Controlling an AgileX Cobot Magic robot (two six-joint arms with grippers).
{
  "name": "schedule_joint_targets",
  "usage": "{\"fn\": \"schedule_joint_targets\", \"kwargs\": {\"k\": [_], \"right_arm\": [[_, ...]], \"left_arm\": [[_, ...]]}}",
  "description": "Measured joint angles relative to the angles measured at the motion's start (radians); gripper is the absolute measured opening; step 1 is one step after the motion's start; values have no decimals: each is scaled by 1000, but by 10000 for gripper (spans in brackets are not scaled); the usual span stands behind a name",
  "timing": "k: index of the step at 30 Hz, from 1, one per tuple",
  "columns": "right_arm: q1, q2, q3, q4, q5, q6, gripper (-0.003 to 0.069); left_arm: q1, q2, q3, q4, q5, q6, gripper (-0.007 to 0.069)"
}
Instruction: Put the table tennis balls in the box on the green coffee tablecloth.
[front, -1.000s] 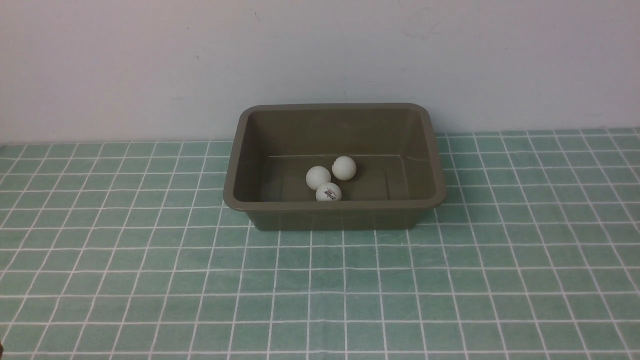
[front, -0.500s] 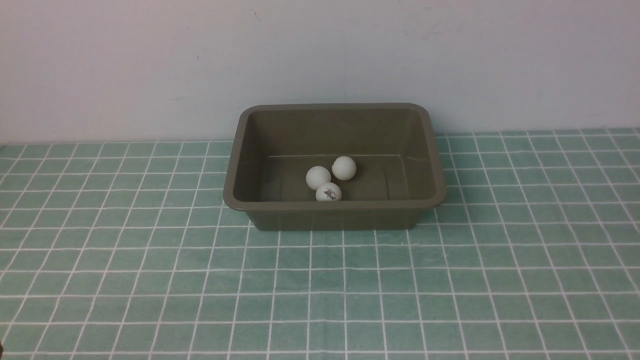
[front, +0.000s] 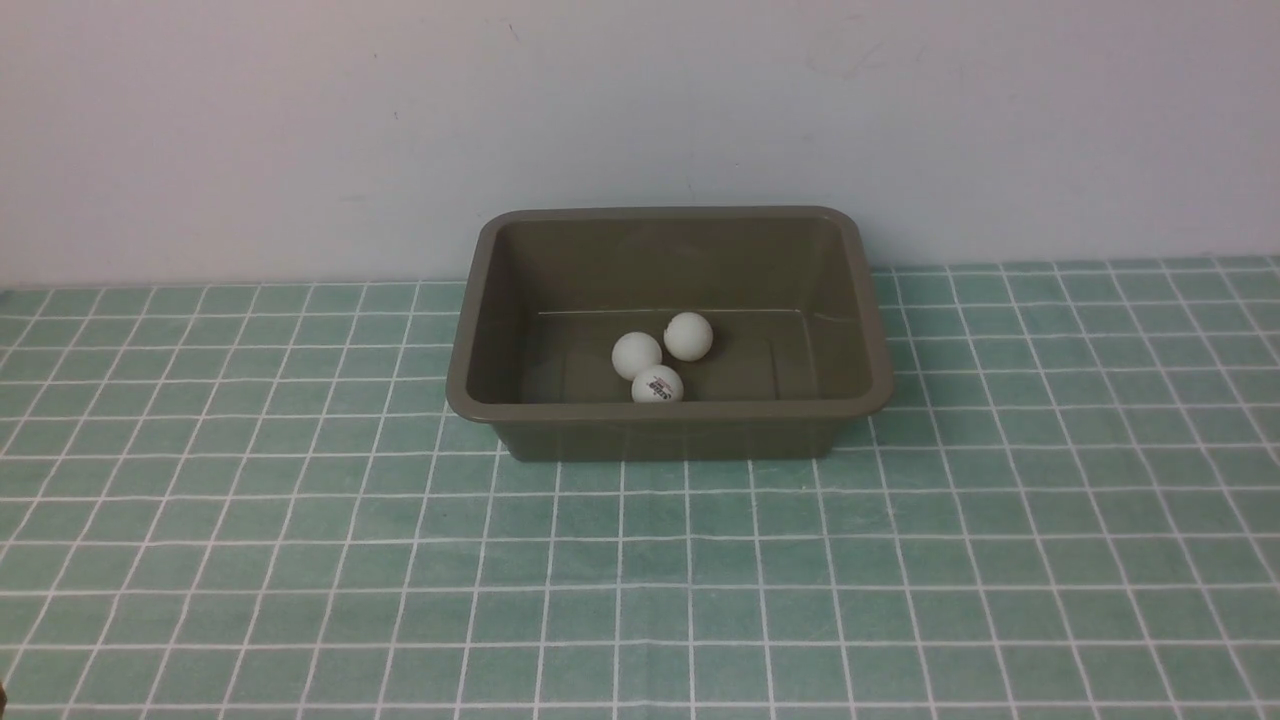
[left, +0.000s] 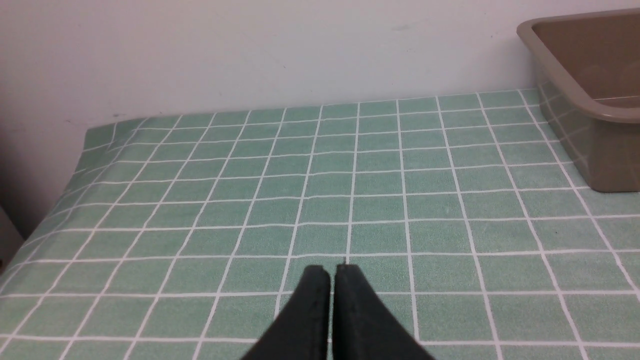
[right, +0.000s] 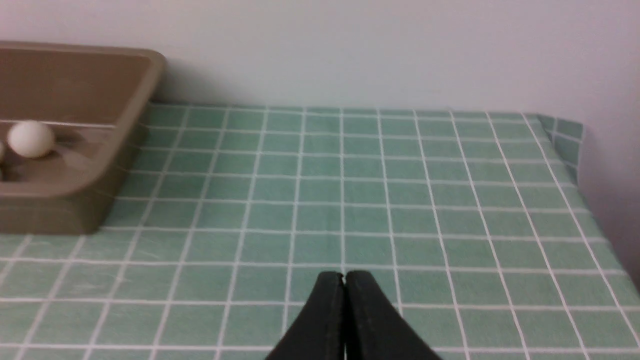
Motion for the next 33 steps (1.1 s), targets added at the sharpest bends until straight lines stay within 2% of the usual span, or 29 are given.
{"fn": "schedule_joint_targets", "kwargs": {"k": [5,11,33], "right_arm": [[-68,-173,252,-4,-135,2,-16],[-79,-351,408,-4,-178,4,-16],[-79,-399,441,3,-139,5,-16]], "left_arm": [[0,0,0,0,0,0,-4],[0,0,0,0,0,0,-4],[0,0,0,-1,0,0,-4]]}}
